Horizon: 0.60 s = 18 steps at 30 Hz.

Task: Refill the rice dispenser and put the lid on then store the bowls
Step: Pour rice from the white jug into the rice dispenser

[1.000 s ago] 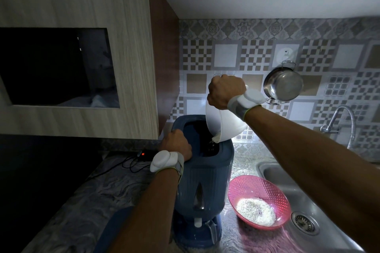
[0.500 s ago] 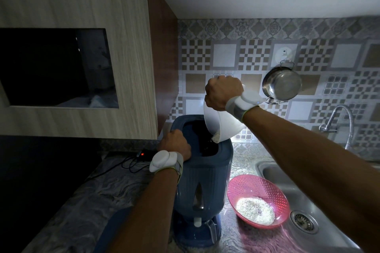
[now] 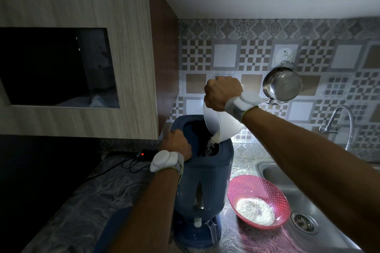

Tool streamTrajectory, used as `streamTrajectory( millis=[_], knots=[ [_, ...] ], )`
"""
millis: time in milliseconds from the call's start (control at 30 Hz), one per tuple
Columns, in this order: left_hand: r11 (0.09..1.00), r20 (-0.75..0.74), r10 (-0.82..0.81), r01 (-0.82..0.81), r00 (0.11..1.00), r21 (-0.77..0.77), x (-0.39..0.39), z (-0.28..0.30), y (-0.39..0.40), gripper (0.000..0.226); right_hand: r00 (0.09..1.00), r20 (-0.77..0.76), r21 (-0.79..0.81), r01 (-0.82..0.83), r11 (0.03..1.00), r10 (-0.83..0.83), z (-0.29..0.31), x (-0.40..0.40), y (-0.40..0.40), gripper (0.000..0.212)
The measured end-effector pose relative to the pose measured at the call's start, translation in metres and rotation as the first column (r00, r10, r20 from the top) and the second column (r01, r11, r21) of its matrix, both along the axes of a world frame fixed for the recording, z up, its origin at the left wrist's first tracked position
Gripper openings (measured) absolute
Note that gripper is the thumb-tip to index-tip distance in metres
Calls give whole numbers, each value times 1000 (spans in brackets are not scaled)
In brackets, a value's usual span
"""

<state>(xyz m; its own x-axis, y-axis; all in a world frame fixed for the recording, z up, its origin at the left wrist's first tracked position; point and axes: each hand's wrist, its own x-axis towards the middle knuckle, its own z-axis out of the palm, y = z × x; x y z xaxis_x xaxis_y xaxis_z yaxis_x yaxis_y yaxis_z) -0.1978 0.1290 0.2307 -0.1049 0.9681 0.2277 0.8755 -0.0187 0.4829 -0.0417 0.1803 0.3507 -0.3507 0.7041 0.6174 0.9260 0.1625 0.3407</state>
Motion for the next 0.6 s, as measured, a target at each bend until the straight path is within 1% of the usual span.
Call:
streamTrajectory(
  millis=[167,367,600],
  knots=[
    [1000,-7,6,-6,1000,0,0,0,-1,26,1000,1,-11,8,1000,-8,0,-2,0,40],
    [1000,-19,18,-18,1000,-1,1,0,-1,27,1000,3,-6,4,1000,-4,-2,-2,0,30],
    [1000,-13,15,-15,1000,-8,1,0,0,25,1000,16,9,-12,1000,11,-2,-2,-3,31]
  ],
)
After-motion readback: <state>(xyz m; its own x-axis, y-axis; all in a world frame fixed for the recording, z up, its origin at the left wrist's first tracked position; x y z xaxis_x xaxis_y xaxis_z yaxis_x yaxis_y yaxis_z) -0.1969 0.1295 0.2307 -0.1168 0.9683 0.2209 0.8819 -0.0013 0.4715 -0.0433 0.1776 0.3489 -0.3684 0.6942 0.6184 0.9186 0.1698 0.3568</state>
